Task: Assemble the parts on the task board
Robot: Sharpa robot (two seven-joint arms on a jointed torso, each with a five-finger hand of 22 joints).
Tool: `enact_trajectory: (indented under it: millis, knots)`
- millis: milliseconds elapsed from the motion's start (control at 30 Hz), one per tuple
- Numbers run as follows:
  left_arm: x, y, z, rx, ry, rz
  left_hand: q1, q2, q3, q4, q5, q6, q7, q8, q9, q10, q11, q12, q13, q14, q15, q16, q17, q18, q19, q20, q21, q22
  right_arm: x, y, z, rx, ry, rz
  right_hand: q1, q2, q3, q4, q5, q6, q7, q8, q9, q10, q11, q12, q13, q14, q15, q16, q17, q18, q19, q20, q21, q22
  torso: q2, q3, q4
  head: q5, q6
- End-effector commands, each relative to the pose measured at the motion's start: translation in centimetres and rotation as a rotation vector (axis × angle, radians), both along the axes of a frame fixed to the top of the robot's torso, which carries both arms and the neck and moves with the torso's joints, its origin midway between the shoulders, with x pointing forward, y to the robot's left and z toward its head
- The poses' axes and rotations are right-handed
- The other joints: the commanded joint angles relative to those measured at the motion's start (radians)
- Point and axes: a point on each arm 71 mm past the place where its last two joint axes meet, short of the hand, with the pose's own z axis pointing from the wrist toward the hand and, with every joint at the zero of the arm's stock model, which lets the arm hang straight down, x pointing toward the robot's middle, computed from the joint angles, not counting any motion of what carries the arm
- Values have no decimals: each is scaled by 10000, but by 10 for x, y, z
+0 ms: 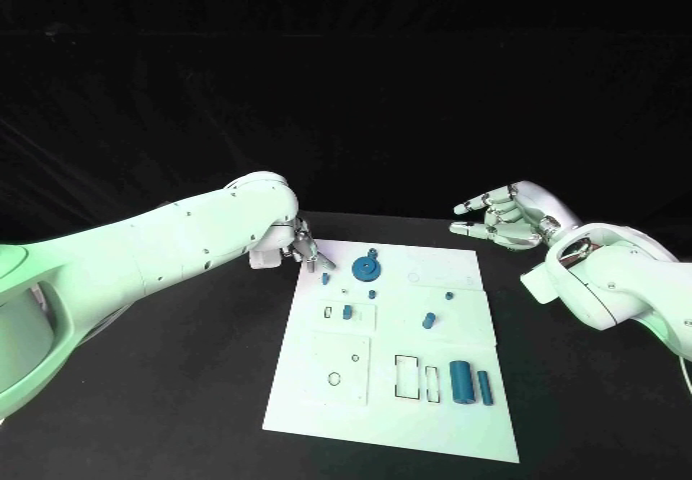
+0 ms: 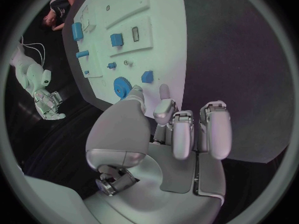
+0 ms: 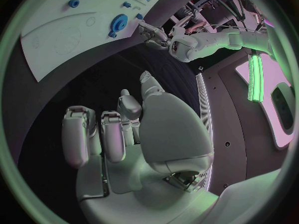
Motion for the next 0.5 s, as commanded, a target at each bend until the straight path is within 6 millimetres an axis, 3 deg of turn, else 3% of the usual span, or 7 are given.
enact_trajectory:
  millis: [33,500]
  knots:
    - [-1,-4,-2,-21,179,-292,-4,131,-68,-21,-30,74,11,52,-15,51,-3,73,24,1054,8,31,2630,17,561,39,78,1374,0,2,-1,-23,14,177,-20,105,-56,-13,58,45,10,16,3,24,-43,-26,-11,863,-87,-48,1938,140,-69,-14,-63,-7,-11,11,5,3,-12]
    - [-3,-11,-7,-166,397,-517,342,267,-53,-81,10,148,-39,110,-56,116,-50,145,77,1054,-34,31,2630,-3,595,-3,146,1462,0,4,-2,-16,29,214,-17,108,-59,-13,70,44,10,15,3,21,-43,-32,-17,863,-87,-48,1938,141,-70,-15,-66,-12,-11,9,10,-7,-23]
